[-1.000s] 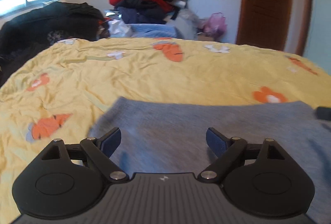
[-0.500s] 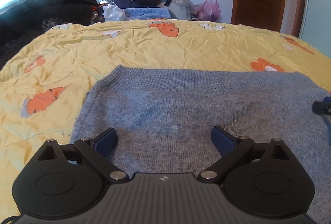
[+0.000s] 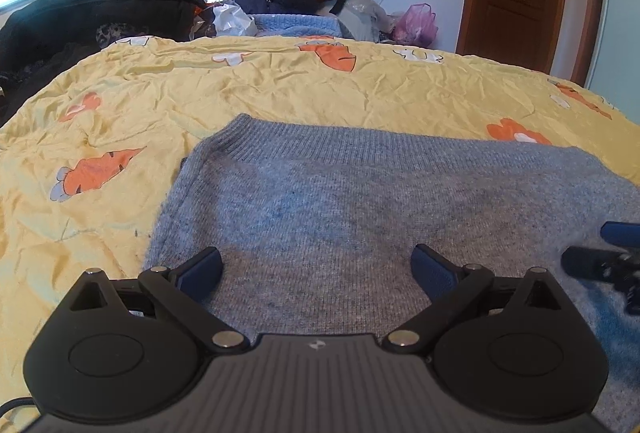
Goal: Fold small clothes
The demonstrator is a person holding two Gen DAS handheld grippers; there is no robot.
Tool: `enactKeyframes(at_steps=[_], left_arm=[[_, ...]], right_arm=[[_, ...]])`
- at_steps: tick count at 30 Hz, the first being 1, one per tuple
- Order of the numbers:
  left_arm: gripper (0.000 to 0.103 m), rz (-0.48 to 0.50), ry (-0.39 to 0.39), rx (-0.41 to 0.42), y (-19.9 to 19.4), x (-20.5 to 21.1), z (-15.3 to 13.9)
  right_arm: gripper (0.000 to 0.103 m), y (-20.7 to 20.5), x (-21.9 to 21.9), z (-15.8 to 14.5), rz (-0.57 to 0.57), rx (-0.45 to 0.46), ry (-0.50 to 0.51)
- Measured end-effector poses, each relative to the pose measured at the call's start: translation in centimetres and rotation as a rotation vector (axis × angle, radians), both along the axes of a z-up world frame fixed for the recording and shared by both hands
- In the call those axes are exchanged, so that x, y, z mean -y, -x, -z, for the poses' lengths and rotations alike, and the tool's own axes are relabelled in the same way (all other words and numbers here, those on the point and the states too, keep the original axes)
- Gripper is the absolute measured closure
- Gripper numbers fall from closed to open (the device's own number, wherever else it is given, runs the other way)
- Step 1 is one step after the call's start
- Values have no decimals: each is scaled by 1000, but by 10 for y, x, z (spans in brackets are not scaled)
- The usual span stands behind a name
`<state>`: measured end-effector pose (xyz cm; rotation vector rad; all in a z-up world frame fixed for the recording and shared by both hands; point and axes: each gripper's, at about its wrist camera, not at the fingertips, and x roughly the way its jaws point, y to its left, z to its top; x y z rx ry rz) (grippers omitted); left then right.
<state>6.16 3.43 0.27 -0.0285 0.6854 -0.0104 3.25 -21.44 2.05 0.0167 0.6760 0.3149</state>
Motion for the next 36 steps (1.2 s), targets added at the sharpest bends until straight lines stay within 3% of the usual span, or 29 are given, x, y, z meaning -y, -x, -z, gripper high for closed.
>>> enactKeyframes(at_steps=[2,6,11,16,17,24,27,32,36], left_arm=[[1,1,3,0,0,0,0],[0,1,8,-1,0,-2,0],[0,2,8,-1,0,-2,0],[0,3,9,0,0,-3,0],[0,3,9,0,0,-2,0],[0,-47,-22,31,19,-7,-12],[0,-131,72,69,59,-33,-28],[0,-391,362,22,130,-91,-30],[0,-496,589,-23,156,-118,-17]], right_arm=[[18,4,3,5,-24,40,12],[23,3,7,-5,-23,20,25],[14,-16,26,-33,64,69,-12],[11,-47,32,3,105,20,126],[8,-42,32,10,89,67,131],[1,-46,34,13,63,53,98],[0,-43,35,12,62,56,86],[0,-42,36,10,60,58,72],[0,-41,38,9,60,60,58]])
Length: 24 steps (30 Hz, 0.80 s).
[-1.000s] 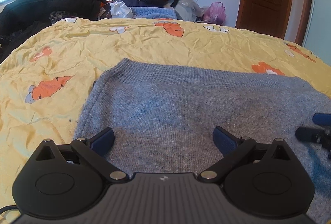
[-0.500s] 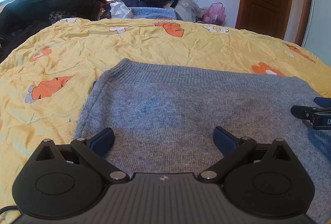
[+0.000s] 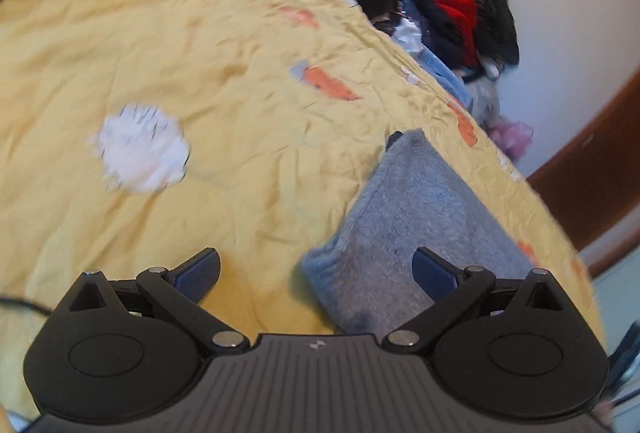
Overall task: Fold small clothes
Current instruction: 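Grasp the folded sweater edge with the left gripper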
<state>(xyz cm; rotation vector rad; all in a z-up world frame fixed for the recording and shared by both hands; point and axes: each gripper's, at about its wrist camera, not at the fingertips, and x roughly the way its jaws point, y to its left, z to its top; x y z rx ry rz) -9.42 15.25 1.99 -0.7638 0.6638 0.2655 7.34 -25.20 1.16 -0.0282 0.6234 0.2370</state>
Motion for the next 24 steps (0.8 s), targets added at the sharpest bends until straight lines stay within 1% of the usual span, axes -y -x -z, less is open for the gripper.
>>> enactKeyframes(at_steps=[2,3,5,6,7,8,10,11,12,13,14,15,16,19,24], left_arm=[[0,-4,104,21,0,-5,4],[0,8,166,38,-4,-5,6],[0,59,323,60,-16,-5,14],[1,68,389,64,-21,-3,19],[1,72,441,69,-27,-2,24],[1,61,457,77,-31,0,27],[1,43,454,82,-37,3,26],[7,42,446,79,-39,3,26],[26,44,424,68,-42,5,25],[40,49,394,46,-45,8,25],[65,55,363,10,-49,11,26],[80,59,335,-19,-51,10,29],[82,55,321,-22,-51,10,30],[82,56,316,-18,-50,9,31],[82,78,258,-21,-51,11,26]], right_arm=[[0,0,0,0,0,0,0],[0,0,0,0,-1,0,0],[0,1,2,-1,-1,1,-5],[0,1,2,-1,-1,1,-8],[0,2,2,-1,0,2,-11],[0,2,3,-1,0,3,-14],[0,3,2,-1,1,4,-17],[0,3,3,-2,1,4,-19],[0,3,3,-1,0,4,-22],[0,3,4,-1,0,4,-24],[0,3,4,-1,-1,4,-26],[0,2,4,-1,-1,3,-26],[0,2,4,-1,-1,3,-26],[0,2,4,-1,-1,3,-26],[0,1,2,-1,-1,2,-8]])
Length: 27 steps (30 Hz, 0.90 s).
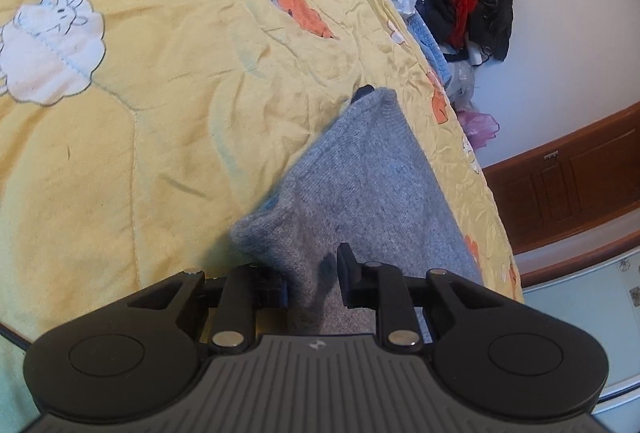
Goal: Fold small clothes
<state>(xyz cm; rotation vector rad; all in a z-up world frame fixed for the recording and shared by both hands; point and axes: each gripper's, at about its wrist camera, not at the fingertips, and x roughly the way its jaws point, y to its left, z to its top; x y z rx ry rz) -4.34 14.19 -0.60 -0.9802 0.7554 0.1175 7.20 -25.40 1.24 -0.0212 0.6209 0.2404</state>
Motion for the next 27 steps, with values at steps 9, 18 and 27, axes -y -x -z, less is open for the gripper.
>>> enactKeyframes(at_steps=[9,18,27], left_arm=[[96,206,-323,125,-3,53,-42],[97,437,-632,217,6,114,-47],[97,494,-644,222,4,118,-39]], right_arm=[[6,-13,-38,-57,-132,-170,-244],[16,-70,-168,-59,-414,-546,-387],[56,-77,-245,-57,-532,-559,-172]])
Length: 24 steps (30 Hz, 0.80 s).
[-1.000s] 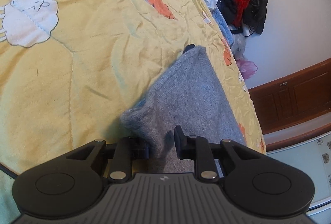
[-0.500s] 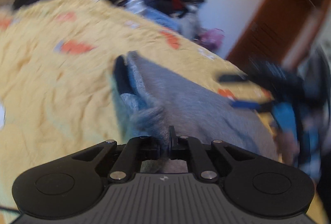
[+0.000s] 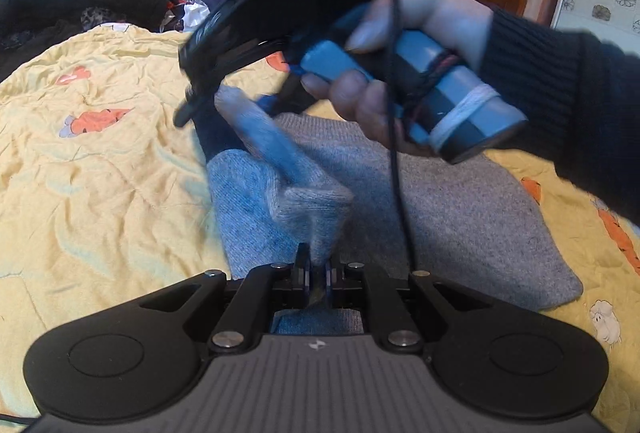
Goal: Fold small clothes
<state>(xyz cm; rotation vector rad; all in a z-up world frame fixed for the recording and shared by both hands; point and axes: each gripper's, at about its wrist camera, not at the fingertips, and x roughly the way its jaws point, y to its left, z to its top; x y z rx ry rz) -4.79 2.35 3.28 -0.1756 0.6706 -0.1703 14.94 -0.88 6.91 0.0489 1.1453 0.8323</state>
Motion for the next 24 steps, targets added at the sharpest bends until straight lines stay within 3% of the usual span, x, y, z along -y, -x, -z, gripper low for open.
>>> enactKeyframes(at_steps=[1,4,10,15,20,24], left_arm=[[97,-5,9,-9,-2,-1,2],[97,-17,11,-24,-6,-4,2],[97,40,11,-7,-7,12,-13],[97,208,8,49,-14,67,-30],[97,409,15,71,-21,141,-31],[97,519,-9,11,-27,188,-13]], right_arm=[[76,1,-5,2,-26,17,42],[87,0,-12,17,-56,40,138],[88,5,40,0,-45,101,8],[88,4,135,-32,22,151,-78],[88,11,243,-44,118,198,-61],[88,20,318,-17,237,170,-20]])
